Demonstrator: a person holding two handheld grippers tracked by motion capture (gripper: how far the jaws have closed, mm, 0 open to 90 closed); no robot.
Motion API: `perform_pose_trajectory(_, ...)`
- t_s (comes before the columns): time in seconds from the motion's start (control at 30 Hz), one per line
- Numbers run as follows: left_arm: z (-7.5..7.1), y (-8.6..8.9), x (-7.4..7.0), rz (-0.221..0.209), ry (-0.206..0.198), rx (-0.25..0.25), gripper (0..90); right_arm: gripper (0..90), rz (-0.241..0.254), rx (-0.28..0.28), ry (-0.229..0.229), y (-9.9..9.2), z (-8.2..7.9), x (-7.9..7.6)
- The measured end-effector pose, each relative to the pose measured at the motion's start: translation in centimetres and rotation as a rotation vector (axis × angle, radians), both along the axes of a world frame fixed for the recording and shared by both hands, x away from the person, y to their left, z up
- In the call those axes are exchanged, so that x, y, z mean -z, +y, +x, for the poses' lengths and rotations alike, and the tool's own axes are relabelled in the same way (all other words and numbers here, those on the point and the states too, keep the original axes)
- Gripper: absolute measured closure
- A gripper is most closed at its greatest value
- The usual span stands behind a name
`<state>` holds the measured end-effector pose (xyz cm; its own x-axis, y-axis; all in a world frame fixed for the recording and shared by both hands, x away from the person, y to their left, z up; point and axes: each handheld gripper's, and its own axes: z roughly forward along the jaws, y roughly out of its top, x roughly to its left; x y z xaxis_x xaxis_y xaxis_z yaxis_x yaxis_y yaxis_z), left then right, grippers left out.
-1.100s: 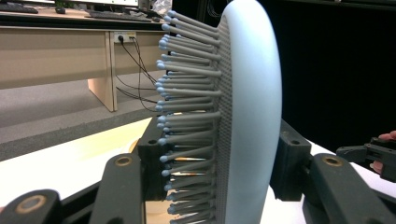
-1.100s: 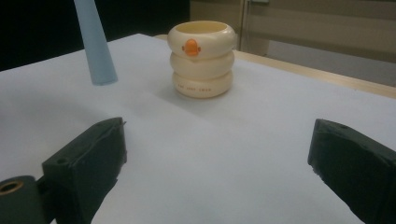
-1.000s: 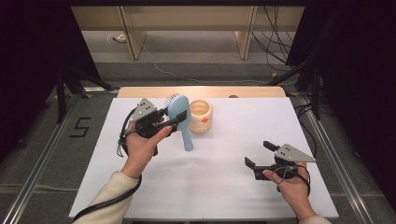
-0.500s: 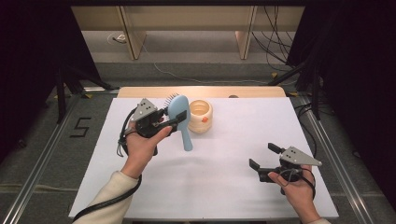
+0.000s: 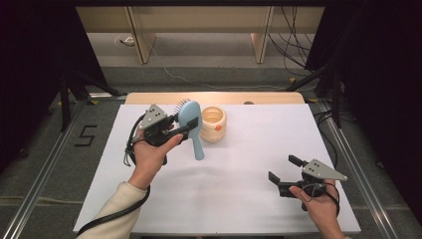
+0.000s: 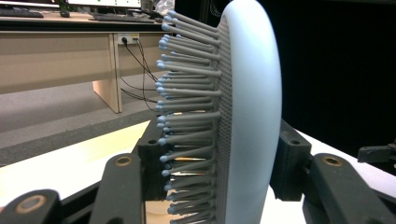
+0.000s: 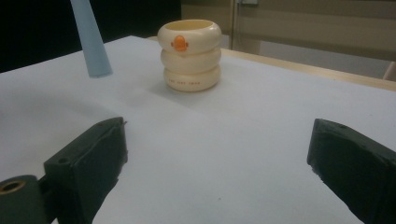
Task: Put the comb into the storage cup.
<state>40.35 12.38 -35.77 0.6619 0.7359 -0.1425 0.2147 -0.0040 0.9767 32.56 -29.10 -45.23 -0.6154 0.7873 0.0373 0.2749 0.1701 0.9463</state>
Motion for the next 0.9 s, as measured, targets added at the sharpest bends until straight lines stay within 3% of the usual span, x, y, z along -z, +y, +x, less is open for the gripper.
perform_pose_trajectory(0.9,1.1,-0.8,-0.5,0.002,-0.005,0.004,49.3,6.6,0.013,0.012,0.002,-0.4,-0.4,0.3)
